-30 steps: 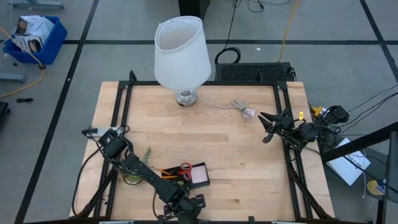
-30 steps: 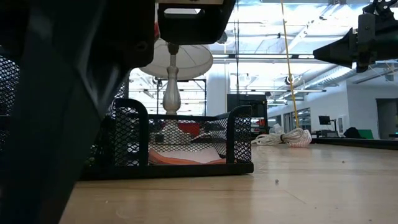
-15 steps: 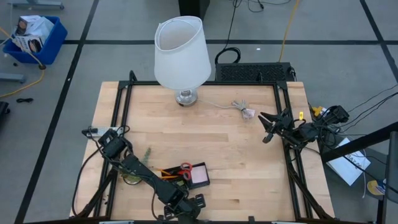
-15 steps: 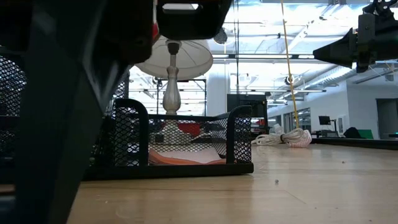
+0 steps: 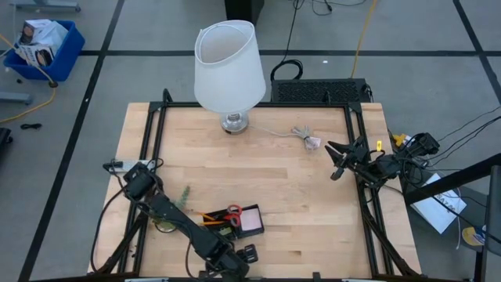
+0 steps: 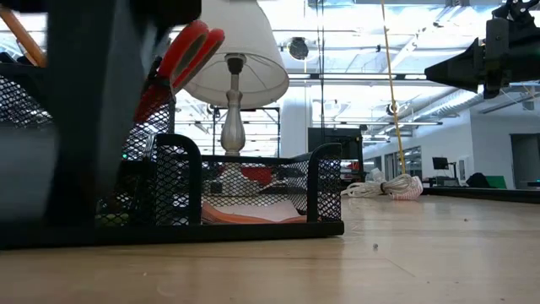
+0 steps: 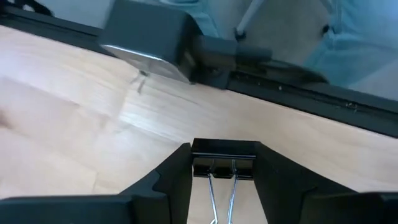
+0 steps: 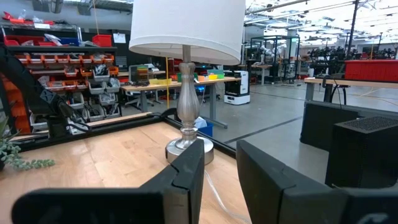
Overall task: Pick and place office supplies into organizer
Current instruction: Put the black paper clip into the black desk organizer
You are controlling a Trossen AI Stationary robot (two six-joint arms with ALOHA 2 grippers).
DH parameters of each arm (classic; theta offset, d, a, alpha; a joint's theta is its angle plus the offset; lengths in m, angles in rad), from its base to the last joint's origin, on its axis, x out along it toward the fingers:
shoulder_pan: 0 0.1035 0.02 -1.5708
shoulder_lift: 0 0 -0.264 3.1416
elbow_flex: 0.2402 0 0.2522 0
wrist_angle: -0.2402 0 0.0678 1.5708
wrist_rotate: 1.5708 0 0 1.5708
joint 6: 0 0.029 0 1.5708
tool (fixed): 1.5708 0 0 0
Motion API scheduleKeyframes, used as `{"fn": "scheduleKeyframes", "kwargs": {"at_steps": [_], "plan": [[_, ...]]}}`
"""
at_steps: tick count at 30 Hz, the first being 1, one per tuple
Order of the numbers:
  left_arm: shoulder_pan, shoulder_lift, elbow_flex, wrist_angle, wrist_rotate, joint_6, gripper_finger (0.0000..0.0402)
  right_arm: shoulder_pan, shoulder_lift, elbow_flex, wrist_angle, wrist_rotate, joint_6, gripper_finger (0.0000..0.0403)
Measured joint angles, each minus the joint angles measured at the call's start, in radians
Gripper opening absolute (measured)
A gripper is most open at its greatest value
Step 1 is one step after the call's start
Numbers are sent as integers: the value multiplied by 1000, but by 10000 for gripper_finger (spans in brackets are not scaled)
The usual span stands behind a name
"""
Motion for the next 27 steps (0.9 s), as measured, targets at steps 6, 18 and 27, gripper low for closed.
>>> {"fn": "scheduleKeyframes", "kwargs": {"at_steps": [6,18,27], "plan": [[-4,-50,0,-40,-3,-48,154,0,0,0,0,0,0,86],[-27,-139,1,-218,-11,-110,154,0,0,0,1,0,0,87],[-21,-159,1,-378,-17,-107,154,0,0,0,1,0,0,87]]}}
